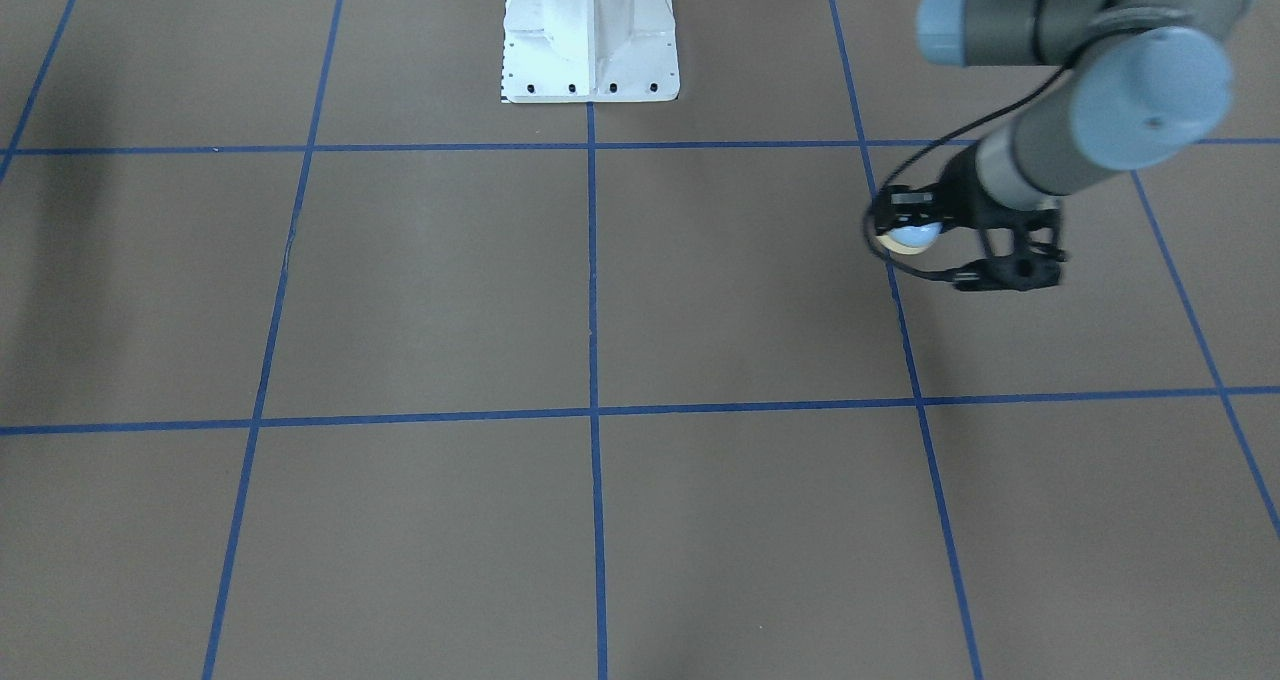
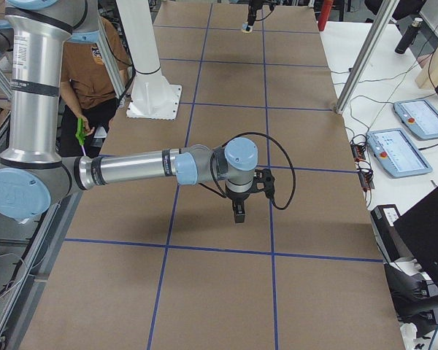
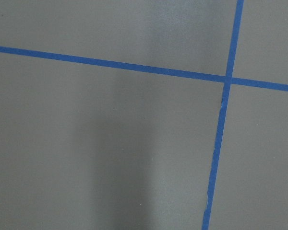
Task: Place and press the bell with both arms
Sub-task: 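Carry the bell with the left gripper toward the table centre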
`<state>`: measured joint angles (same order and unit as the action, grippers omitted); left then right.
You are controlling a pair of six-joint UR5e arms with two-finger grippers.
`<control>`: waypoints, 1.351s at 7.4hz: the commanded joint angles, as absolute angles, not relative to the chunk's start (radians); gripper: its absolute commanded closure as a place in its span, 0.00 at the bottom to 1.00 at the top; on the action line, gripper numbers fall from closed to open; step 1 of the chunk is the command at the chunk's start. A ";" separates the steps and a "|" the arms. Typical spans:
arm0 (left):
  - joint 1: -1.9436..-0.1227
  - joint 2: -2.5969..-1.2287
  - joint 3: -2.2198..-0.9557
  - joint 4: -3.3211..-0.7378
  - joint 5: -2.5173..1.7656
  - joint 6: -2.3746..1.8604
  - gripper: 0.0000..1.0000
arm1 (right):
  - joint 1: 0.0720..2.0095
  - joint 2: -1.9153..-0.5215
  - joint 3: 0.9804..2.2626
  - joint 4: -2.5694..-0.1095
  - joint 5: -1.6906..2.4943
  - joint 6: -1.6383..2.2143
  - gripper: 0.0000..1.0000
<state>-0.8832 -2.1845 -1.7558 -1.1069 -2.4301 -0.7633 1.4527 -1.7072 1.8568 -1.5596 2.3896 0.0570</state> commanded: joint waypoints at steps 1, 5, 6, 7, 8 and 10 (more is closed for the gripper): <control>-0.705 -2.520 -1.468 -1.124 -2.345 -0.983 0.98 | 1.453 -1.712 1.870 -1.557 2.393 0.055 0.00; -0.621 -2.611 -1.138 -1.575 -2.252 -1.196 0.98 | 1.453 -1.745 1.876 -1.528 2.395 0.055 0.00; -0.611 -2.609 -1.129 -1.575 -2.249 -1.195 0.96 | 1.451 -1.761 1.873 -1.478 2.395 0.055 0.00; -0.604 -2.611 -1.117 -1.581 -2.231 -1.195 0.93 | 1.451 -1.782 1.873 -1.427 2.395 0.057 0.00; -0.595 -2.609 -1.105 -1.585 -2.229 -1.195 0.85 | 1.451 -1.789 1.868 -1.407 2.395 0.058 0.00; -0.588 -2.611 -1.094 -1.588 -2.227 -1.195 0.71 | 1.448 -1.789 1.870 -1.405 2.396 0.063 0.00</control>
<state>-0.5932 -2.6102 -1.1027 -1.5850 -2.2297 -1.1949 1.4501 -1.7866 1.8702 -1.4113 2.3955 0.0604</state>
